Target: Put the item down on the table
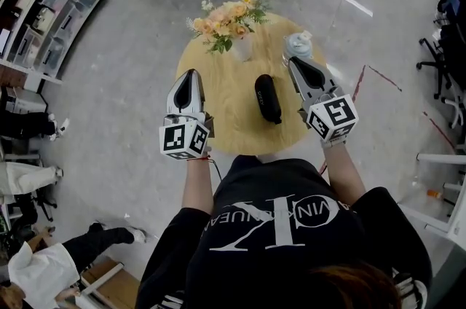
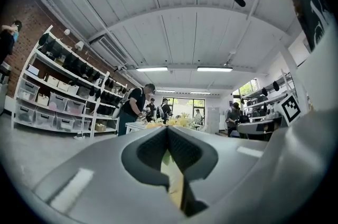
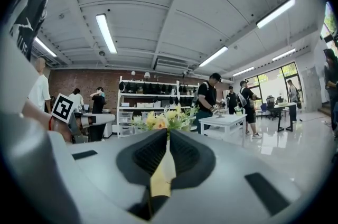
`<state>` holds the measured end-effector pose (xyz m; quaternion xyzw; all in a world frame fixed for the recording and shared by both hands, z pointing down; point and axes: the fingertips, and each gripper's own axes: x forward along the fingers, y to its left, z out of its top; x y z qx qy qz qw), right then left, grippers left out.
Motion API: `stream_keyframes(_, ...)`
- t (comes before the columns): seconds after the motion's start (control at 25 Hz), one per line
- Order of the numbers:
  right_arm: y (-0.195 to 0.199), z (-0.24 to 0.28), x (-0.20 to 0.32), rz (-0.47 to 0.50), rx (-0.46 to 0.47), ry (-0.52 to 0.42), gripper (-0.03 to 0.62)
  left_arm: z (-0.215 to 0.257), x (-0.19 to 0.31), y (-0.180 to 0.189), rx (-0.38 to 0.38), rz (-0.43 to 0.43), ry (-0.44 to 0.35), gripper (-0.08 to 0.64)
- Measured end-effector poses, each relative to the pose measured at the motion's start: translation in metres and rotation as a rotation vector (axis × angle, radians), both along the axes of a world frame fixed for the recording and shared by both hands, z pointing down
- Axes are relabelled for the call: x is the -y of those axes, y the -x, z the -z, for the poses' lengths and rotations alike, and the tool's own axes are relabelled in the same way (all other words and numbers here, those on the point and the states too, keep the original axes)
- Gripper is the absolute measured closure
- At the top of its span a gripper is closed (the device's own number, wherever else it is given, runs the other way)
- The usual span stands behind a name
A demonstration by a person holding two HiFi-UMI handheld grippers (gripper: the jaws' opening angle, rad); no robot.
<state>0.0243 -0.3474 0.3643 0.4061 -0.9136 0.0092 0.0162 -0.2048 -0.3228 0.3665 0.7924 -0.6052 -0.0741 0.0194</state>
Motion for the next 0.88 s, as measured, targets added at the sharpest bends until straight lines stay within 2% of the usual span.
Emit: stream_keyframes(0.88, 0.0067, 0.0008, -0.0027, 0.032, -0.028, -0.002, 0.563, -0.0040, -0.0059, 0.0023, -0.003, -0.009, 0.028, 0.549)
